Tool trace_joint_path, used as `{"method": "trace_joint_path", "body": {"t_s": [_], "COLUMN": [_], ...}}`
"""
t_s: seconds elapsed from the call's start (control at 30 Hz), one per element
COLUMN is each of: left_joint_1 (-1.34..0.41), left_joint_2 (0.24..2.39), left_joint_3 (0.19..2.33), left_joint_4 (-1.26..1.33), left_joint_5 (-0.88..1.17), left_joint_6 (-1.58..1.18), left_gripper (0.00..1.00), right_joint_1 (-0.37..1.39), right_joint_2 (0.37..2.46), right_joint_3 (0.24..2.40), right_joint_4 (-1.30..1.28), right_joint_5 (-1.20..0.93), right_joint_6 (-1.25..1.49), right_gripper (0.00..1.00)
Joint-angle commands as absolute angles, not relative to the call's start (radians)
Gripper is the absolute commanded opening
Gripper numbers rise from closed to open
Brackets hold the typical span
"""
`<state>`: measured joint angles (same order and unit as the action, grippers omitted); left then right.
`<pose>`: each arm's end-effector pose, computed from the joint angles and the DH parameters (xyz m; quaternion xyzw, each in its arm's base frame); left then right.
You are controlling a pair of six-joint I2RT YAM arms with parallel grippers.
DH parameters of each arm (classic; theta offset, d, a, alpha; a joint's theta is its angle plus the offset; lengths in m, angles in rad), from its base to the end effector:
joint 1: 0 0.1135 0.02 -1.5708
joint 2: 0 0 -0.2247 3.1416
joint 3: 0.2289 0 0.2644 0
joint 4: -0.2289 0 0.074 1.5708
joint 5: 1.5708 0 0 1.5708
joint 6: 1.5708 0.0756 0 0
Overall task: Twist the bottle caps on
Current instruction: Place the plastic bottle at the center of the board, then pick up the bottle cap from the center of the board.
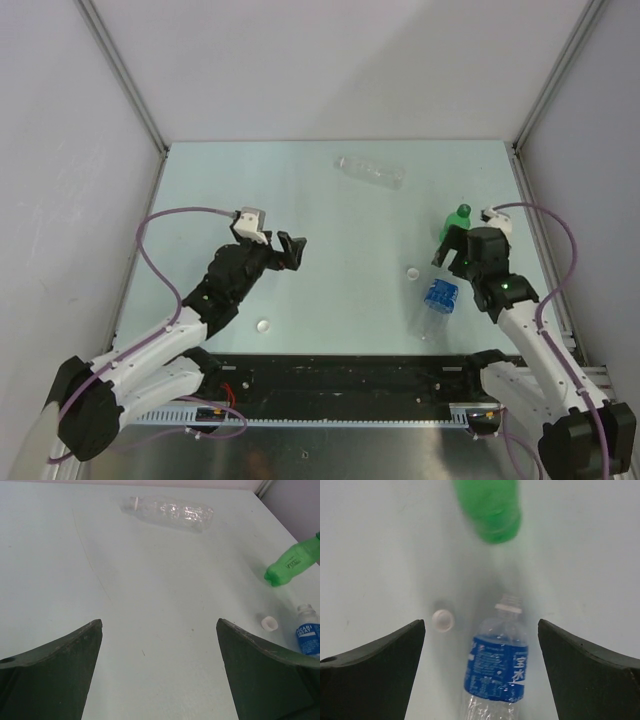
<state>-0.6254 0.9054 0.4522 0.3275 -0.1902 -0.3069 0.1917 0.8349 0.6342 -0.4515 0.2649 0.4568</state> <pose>0.2403 -0.1559 0.2129 0.0564 0.7472 -0.2322 0.6201 0.2495 0.0283 0.1983 0.1755 0.8730 0.0278 0.4543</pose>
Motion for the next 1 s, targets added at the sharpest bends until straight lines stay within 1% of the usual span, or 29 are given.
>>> {"method": "trace_joint_path", "body": {"t_s": [0.0,0.1,0.2,0.27,0.43,0.67,0.97], "left_joint_1": [-0.618,-0.617,-0.618,-0.618,-0.618,-0.618,-0.618], "left_joint_2": [0.924,0.946,0.977,0.982,0.974,0.982,0.979], "left_joint_3": [0.444,0.453,0.475,0.48,0.475,0.47,0.473], "left_joint_4": [0.351,0.351,0.345,0.342,0.336,0.332,0.323], "left_joint_5": [-0.131,-0.085,-0.04,-0.017,-0.008,-0.008,0.035], "left_joint_6": [-0.315,-0.317,-0.311,-0.313,-0.317,-0.324,-0.328], "left_gripper": [0.99,0.99,0.99,0.99,0.99,0.99,1.0], "right_joint_1": [0.313,0.378,0.394,0.395,0.373,0.33,0.294], "right_joint_2": [0.876,0.929,0.979,1.011,1.094,1.191,1.324], "right_joint_3": [0.628,0.63,0.633,0.636,0.656,0.668,0.689], "right_joint_4": [-0.334,-0.296,-0.276,-0.268,-0.29,-0.276,-0.22], "right_joint_5": [0.163,0.19,0.159,0.131,0.112,0.041,0.026], "right_joint_6": [0.31,0.288,0.284,0.286,0.315,0.33,0.348], "right_gripper": [0.99,0.99,0.97,0.91,0.73,0.58,0.44]}}
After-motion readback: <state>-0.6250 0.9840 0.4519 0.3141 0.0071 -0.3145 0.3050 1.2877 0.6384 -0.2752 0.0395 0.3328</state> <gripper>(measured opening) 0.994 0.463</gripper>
